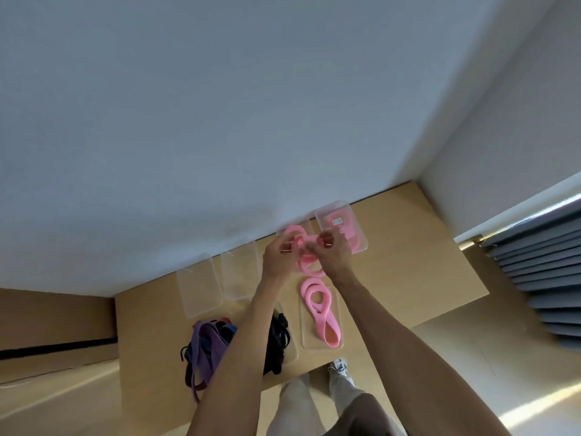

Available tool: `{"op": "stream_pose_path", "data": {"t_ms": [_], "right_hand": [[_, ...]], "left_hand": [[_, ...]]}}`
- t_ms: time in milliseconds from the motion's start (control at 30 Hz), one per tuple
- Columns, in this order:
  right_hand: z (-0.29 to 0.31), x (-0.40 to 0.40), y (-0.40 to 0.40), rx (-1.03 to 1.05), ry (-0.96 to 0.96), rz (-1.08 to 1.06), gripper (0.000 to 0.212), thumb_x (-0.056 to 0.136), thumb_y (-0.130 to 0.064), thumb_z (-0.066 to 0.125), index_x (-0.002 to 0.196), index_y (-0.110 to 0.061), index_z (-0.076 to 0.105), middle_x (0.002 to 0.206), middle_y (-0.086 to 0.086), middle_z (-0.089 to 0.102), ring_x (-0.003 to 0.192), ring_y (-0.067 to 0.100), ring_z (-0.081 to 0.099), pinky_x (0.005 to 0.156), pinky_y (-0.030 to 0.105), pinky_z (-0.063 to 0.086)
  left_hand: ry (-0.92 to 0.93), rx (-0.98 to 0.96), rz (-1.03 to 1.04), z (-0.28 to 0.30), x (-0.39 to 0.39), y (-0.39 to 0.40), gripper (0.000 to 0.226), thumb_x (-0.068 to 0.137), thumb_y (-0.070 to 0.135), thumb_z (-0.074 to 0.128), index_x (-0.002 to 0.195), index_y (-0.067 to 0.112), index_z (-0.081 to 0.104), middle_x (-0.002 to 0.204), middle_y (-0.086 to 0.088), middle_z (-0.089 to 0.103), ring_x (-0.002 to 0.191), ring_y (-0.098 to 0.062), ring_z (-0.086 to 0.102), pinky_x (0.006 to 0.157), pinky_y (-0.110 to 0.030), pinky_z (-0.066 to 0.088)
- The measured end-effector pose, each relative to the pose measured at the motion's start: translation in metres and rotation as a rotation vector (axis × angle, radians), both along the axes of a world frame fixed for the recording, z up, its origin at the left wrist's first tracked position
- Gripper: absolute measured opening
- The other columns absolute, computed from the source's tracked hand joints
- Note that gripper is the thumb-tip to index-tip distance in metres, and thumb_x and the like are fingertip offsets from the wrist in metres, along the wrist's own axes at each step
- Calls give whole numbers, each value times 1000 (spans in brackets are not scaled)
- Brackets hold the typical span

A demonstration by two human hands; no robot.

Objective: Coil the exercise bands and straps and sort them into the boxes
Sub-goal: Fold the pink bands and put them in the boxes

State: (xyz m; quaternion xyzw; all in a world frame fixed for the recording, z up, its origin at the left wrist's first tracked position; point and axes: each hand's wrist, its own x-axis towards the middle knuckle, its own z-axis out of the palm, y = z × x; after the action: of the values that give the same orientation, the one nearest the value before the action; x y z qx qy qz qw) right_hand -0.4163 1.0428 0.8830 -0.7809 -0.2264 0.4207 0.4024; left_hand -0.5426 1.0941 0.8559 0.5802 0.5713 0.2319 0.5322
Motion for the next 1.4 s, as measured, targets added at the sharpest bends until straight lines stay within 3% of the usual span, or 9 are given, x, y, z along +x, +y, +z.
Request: {"op": "stream_pose_path", "data": {"t_ms": [133, 267, 533, 633, 767, 1000, 1133, 1267, 1400], "right_hand": [[-25, -20, 33, -59, -100, -66, 14, 83, -2, 73, 89, -5, 61, 76, -3, 56, 71, 15, 56, 62, 23, 51], [-54, -35, 57, -65, -92, -119, 13, 80, 6, 65, 89, -3, 60, 74, -9, 46, 72, 19, 55, 71, 42, 57], [-104, -27, 82, -59, -341, -28, 3, 83, -3, 64, 84, -1, 63, 65, 1, 54, 52, 15, 46, 48, 24, 35], [-120, -31, 77, -47, -557, 118, 6, 86, -5, 62, 89, -3, 67, 78, 11, 65, 66, 25, 56, 59, 30, 41], [-126, -40, 64, -18, -762, 214, 20, 80, -9, 66, 99, -13, 72, 99, 5, 68, 95, 29, 57, 85, 38, 45], [-136, -21, 37, 52, -882, 319, 34, 76, -2, 59, 105, -9, 73, 109, 5, 71, 108, 33, 64, 85, 43, 46], [-145, -21, 34, -159, -850, 497, 54, 80, 6, 63, 131, -15, 64, 138, 3, 61, 143, 35, 39, 110, 54, 31], [-152, -23, 29, -276, -817, 640, 73, 87, 3, 54, 154, -18, 36, 161, 3, 32, 154, 32, 10, 120, 56, 7], [-145, -31, 28, -178, -847, 546, 76, 80, 6, 56, 152, -10, 38, 157, 13, 38, 150, 36, 25, 118, 57, 19]], "left_hand": [[127, 78, 42, -35, -2, 16, 16, 95, 24, 66, 109, 21, 74, 86, 11, 70, 80, -10, 68, 65, -6, 47], [163, 142, -8, -71, -3, 27, 26, 98, 25, 61, 116, 10, 73, 95, -9, 73, 85, -25, 68, 77, -40, 57], [384, 311, -42, -113, 14, 47, 23, 102, 23, 52, 112, 33, 70, 104, 9, 70, 98, -18, 60, 79, -34, 52], [511, 441, -124, -125, 10, 47, 25, 88, 9, 65, 111, 19, 71, 111, -5, 68, 102, -32, 59, 84, -42, 52], [484, 456, -152, -116, 7, 48, 39, 84, 10, 67, 119, 26, 67, 115, 4, 62, 105, -23, 56, 88, -38, 47], [431, 560, -364, -107, -3, 55, 30, 97, 13, 58, 122, 23, 71, 132, 10, 64, 126, -17, 56, 97, -38, 44], [564, 565, -431, -124, -3, 52, 29, 98, 18, 59, 125, 23, 70, 130, 8, 67, 131, -24, 52, 97, -40, 41], [615, 616, -454, -132, 4, 47, 30, 95, 20, 59, 123, 19, 70, 126, 4, 68, 130, -30, 53, 102, -43, 37], [559, 641, -449, -131, 4, 49, 38, 90, 12, 61, 128, 12, 65, 130, -4, 66, 126, -28, 56, 102, -43, 41]]}}
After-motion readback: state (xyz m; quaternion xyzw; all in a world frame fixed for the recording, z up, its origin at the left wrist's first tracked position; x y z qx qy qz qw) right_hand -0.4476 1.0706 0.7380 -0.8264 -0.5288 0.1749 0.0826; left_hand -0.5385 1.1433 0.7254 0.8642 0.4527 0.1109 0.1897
